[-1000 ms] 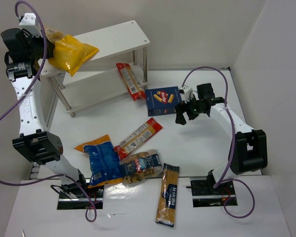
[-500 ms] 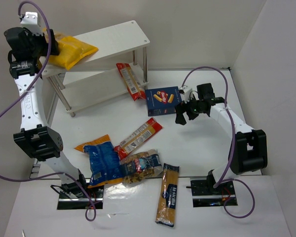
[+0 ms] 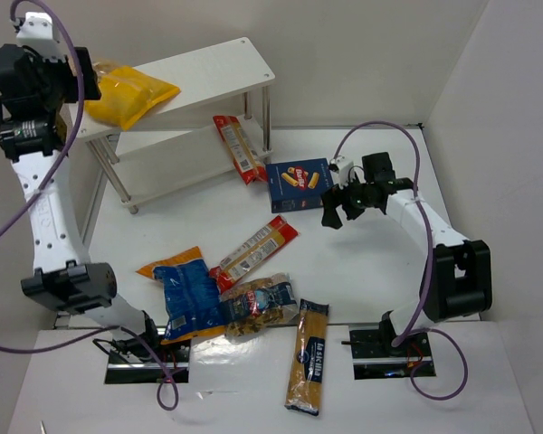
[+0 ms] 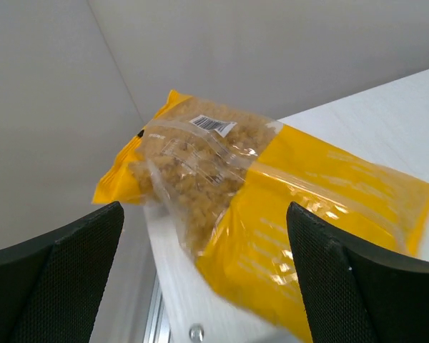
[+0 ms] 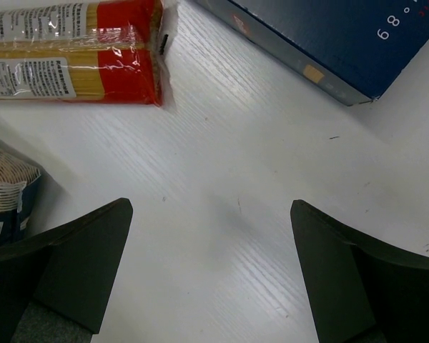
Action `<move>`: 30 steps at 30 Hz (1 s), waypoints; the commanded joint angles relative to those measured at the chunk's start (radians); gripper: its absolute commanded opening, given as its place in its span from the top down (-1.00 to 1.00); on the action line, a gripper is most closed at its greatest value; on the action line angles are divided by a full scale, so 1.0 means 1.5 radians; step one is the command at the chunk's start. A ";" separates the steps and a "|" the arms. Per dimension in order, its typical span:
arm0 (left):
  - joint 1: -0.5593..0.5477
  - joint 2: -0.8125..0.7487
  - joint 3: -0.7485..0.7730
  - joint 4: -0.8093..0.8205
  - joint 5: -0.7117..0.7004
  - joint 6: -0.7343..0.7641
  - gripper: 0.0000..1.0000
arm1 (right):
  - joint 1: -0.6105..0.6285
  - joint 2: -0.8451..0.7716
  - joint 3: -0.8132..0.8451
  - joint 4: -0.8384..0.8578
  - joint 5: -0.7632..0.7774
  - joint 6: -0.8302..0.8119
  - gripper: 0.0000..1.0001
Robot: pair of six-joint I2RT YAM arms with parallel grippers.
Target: Place and organize the pasta boxes and bags onto the shelf
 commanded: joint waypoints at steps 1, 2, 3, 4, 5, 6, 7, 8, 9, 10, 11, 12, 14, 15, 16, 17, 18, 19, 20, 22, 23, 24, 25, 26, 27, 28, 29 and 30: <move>-0.001 -0.109 -0.023 -0.054 0.039 -0.011 -1.00 | -0.005 -0.065 0.003 -0.001 -0.017 -0.003 -1.00; -0.001 -0.131 -0.053 -0.061 0.054 -0.011 -1.00 | -0.005 -0.074 0.003 -0.008 -0.017 -0.003 -1.00; -0.001 -0.180 -0.084 -0.073 0.064 0.001 -1.00 | -0.005 -0.083 0.003 -0.008 -0.011 -0.003 -1.00; -0.001 -0.207 -0.116 -0.074 0.070 0.014 -1.00 | -0.005 -0.104 0.003 -0.014 -0.011 0.004 -1.00; -0.001 -0.263 -0.182 -0.084 0.083 0.024 -1.00 | -0.005 -0.114 0.003 -0.014 -0.011 0.004 -1.00; -0.001 -0.291 -0.213 -0.098 0.091 0.034 -1.00 | -0.005 -0.124 0.003 -0.023 -0.005 0.004 -1.00; -0.001 -0.319 -0.243 -0.105 0.091 0.050 -1.00 | -0.005 -0.146 0.003 -0.024 -0.005 0.012 -1.00; -0.001 -0.373 -0.272 -0.114 0.106 0.059 -1.00 | -0.005 -0.157 -0.003 -0.024 0.004 0.023 -1.00; -0.001 -0.401 -0.330 -0.132 0.118 0.069 -1.00 | -0.005 -0.168 -0.011 -0.024 0.026 0.030 -1.00; -0.001 -0.429 -0.361 -0.140 0.132 0.094 -1.00 | -0.005 -0.191 -0.011 -0.024 0.039 0.038 -1.00; -0.001 -0.480 -0.390 -0.150 0.170 0.111 -1.00 | -0.005 -0.201 -0.019 -0.024 0.053 0.056 -1.00; -0.001 -0.500 -0.416 -0.169 0.180 0.121 -1.00 | -0.005 -0.211 -0.026 -0.024 0.068 0.066 -1.00; -0.001 -0.538 -0.490 -0.183 0.190 0.130 -1.00 | -0.026 -0.240 -0.034 -0.024 0.091 0.080 -1.00; -0.001 -0.546 -0.511 -0.205 0.215 0.130 -1.00 | -0.035 -0.247 -0.034 -0.024 0.091 0.096 -1.00; -0.001 -0.546 -0.533 -0.215 0.230 0.137 -1.00 | -0.058 -0.254 -0.034 -0.024 0.100 0.102 -1.00; -0.001 -0.554 -0.569 -0.235 0.262 0.145 -1.00 | -0.070 -0.267 -0.041 -0.024 0.100 0.116 -1.00; -0.001 -0.554 -0.586 -0.243 0.277 0.145 -1.00 | -0.083 -0.267 -0.041 -0.024 0.100 0.122 -1.00; -0.001 -0.554 -0.602 -0.243 0.286 0.145 -1.00 | -0.108 -0.274 -0.047 -0.024 0.100 0.122 -1.00; -0.001 -0.554 -0.618 -0.259 0.299 0.159 -1.00 | -0.120 -0.274 -0.047 -0.024 0.100 0.131 -1.00; -0.008 -0.540 -0.658 -0.265 0.320 0.166 -1.00 | -0.141 -0.274 -0.053 -0.024 0.100 0.139 -1.00; -0.016 -0.528 -0.668 -0.256 0.314 0.166 -1.00 | -0.157 -0.274 -0.053 -0.024 0.116 0.139 -1.00; -0.016 -0.519 -0.668 -0.256 0.293 0.146 -1.00 | -0.164 -0.274 -0.060 -0.024 0.123 0.146 -1.00; -0.022 -0.512 -0.662 -0.256 0.268 0.139 -1.00 | -0.170 -0.274 -0.060 -0.024 0.132 0.153 -1.00; -0.023 -0.512 -0.669 -0.236 0.261 0.128 -1.00 | -0.178 -0.274 -0.068 -0.024 0.151 0.153 -1.00; -0.023 -0.512 -0.677 -0.226 0.255 0.106 -1.00 | -0.179 -0.280 -0.068 -0.024 0.160 0.153 -1.00; -0.023 -0.521 -0.685 -0.215 0.237 0.095 -1.00 | -0.179 -0.280 -0.076 -0.024 0.172 0.160 -1.00; -0.023 -0.521 -0.685 -0.209 0.230 0.095 -1.00 | -0.185 -0.289 -0.076 -0.015 0.185 0.166 -1.00; -0.023 -0.521 -0.695 -0.198 0.221 0.072 -1.00 | -0.185 -0.304 -0.082 -0.015 0.202 0.166 -1.00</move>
